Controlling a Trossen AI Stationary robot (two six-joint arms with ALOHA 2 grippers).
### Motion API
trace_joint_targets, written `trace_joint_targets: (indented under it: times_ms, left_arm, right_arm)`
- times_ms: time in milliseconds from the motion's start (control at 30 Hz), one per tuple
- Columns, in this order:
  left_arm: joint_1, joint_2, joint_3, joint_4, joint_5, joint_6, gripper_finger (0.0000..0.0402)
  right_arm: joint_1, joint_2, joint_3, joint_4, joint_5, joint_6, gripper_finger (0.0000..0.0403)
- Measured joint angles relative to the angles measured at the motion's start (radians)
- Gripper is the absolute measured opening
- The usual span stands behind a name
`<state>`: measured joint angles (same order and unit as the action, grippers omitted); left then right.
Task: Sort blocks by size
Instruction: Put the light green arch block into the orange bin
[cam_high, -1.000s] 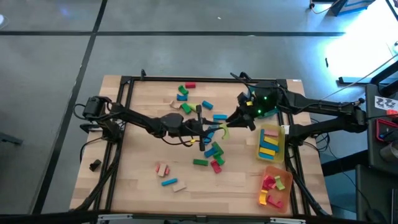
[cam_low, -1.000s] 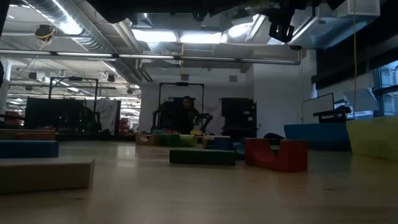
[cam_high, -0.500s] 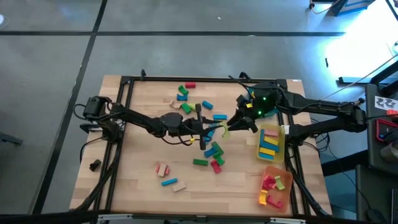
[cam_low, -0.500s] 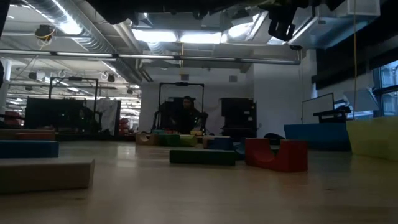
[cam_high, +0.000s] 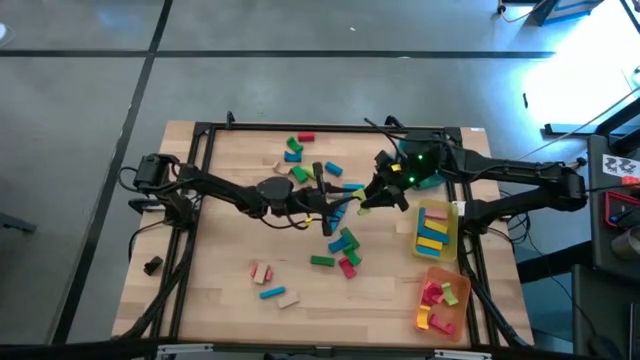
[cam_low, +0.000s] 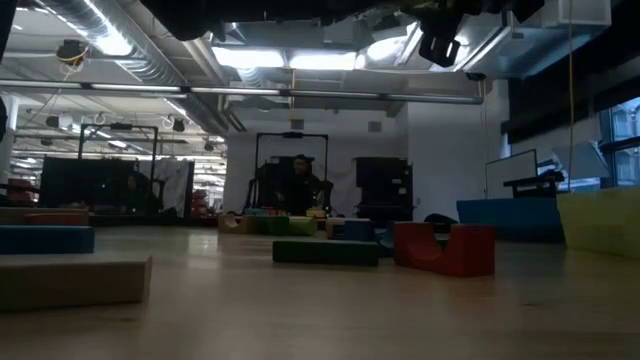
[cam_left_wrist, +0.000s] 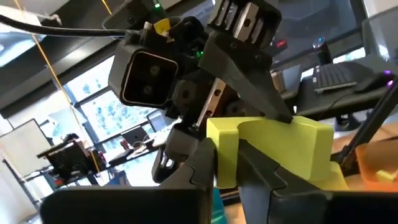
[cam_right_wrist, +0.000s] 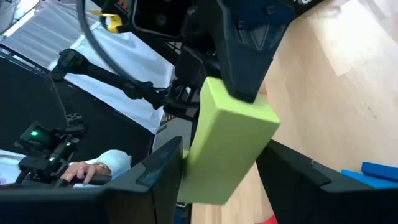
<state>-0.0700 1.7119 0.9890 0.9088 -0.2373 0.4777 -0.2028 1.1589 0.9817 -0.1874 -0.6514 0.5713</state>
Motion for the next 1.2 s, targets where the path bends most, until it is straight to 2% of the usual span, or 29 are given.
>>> trace_joint_targets:
  times_ms: [100,267,533,733,867,1000,1200]
  left_arm:
    - [-0.001,0.000,0.000,-0.003,0.000,0.027,0.0045]
    - [-0.005,0.000,0.000,-0.002,0.000,0.057,0.0059]
    - [-0.008,0.001,0.000,-0.021,-0.004,-0.057,0.0116]
    - [-0.036,0.001,0.001,-0.158,-0.005,-0.230,0.0164]
    - [-0.062,0.001,0.001,-0.311,-0.003,-0.281,0.0175]
    - [-0.082,0.001,0.000,-0.426,-0.002,-0.287,0.0174]
    - [-0.101,0.001,0.000,-0.528,-0.002,-0.353,0.0174]
  right_arm:
    - [0.000,0.001,0.000,-0.002,0.003,0.000,0.0189]
    - [0.000,0.000,0.000,-0.005,0.002,0.001,0.0139]
    - [0.000,-0.001,0.000,-0.044,0.015,-0.002,0.0138]
    - [0.017,-0.001,0.000,-0.243,0.019,0.038,0.0143]
    - [0.084,-0.001,0.000,-0.479,0.012,0.024,0.0148]
    - [0.200,-0.001,0.000,-0.682,0.049,0.026,0.0143]
    - [0.415,-0.001,0.000,-0.840,0.121,0.142,0.0149]
